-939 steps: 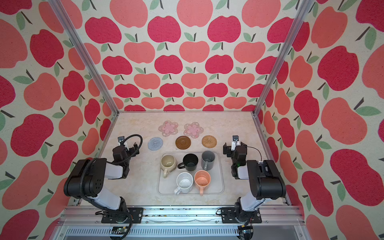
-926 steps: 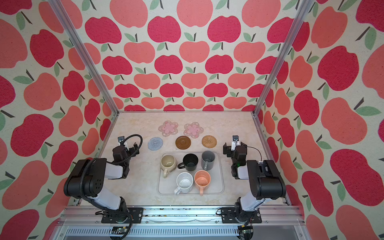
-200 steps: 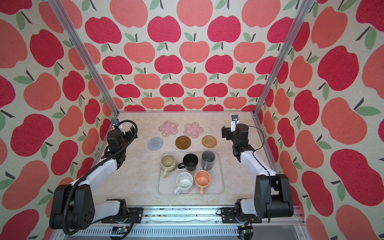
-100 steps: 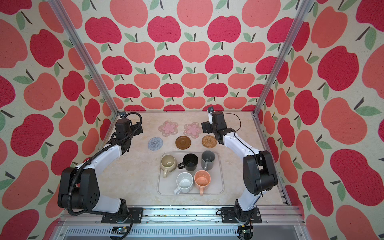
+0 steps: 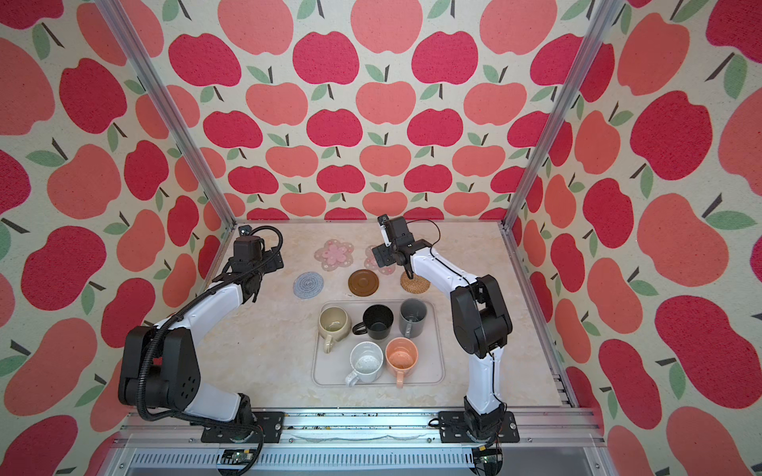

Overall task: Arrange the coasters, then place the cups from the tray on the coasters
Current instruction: 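Raise both arms and reach the grippers forward over the coaster row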

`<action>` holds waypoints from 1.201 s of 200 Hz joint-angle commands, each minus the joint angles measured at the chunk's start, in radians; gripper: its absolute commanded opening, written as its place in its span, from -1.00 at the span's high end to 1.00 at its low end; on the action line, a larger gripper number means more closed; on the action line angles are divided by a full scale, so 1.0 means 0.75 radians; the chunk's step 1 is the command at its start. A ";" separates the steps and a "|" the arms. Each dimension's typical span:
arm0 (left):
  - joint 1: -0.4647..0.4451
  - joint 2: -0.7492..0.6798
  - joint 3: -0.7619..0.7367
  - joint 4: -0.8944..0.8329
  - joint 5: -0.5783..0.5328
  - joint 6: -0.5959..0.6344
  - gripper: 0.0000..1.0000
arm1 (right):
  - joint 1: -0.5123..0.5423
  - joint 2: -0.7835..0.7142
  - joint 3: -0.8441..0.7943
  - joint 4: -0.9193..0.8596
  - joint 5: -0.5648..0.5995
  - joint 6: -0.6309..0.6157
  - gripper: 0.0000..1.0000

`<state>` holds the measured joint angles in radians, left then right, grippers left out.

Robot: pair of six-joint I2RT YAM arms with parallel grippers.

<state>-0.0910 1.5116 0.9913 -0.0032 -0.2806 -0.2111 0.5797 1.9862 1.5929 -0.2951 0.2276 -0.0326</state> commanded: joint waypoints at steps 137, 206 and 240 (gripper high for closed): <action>-0.214 0.143 0.143 -0.134 0.024 -0.066 -0.51 | 0.051 0.348 0.441 -0.290 0.068 0.217 -0.81; -0.273 0.231 0.210 -0.165 0.102 -0.112 -0.44 | 0.058 0.493 0.622 -0.390 0.051 0.244 -0.78; -0.310 0.260 0.214 -0.186 0.149 -0.136 -0.40 | 0.068 0.530 0.677 -0.426 0.049 0.251 -0.76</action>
<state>-0.3016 1.6764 1.1225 -0.0944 -0.2058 -0.2810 0.6193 2.3615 2.0644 -0.5640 0.2611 0.1322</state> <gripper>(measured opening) 0.702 0.881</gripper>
